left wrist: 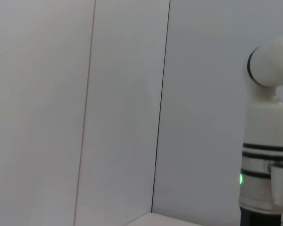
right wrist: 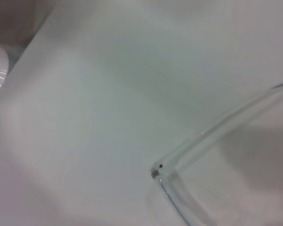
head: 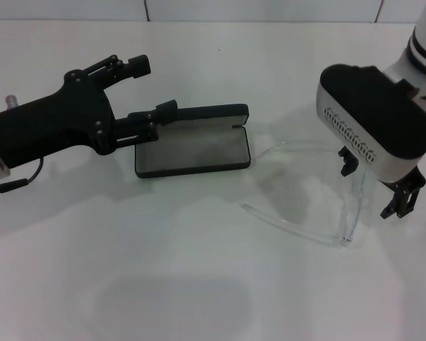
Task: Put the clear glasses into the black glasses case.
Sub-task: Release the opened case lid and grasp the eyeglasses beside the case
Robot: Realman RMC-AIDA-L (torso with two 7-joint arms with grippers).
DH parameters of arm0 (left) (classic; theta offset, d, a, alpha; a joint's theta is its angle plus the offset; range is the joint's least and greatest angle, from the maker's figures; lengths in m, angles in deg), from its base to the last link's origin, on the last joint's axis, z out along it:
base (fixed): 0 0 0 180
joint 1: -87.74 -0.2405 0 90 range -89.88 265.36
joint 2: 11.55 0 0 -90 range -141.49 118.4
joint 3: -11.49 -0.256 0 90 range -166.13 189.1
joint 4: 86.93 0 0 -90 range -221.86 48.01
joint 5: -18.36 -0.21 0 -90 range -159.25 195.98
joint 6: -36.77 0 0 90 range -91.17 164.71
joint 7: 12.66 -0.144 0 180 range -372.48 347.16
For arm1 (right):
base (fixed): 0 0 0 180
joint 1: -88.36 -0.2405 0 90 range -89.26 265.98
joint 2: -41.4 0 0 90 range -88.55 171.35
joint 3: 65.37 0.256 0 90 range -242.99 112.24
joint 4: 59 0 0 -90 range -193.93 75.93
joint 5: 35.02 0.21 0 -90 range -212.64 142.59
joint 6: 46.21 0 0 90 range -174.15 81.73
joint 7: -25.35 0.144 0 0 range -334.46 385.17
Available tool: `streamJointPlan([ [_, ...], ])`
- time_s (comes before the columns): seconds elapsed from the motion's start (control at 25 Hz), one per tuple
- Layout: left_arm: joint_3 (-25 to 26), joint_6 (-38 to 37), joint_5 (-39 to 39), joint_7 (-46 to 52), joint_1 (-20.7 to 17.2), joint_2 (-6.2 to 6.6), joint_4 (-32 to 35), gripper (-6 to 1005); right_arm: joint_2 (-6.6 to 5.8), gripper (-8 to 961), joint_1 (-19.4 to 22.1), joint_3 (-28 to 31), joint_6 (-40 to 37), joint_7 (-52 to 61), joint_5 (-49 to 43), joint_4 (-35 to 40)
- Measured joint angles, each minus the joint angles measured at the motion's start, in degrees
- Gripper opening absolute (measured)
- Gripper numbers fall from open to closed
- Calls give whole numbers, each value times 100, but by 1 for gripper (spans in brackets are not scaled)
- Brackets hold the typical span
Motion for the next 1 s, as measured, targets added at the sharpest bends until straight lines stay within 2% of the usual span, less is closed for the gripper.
streamJointPlan([
  [0.24,0,2,0,3,5,-7,0,881,10,823,97,-322,521,-187,149,-177],
  [0.76,-7,95,9,32,37,0,0,877,-3,815,56,-602,808,-324,222,-452],
  [1.0,-7,95,10,31,38,1,0,876,1,609,86,-618,937,-400,256,-488],
])
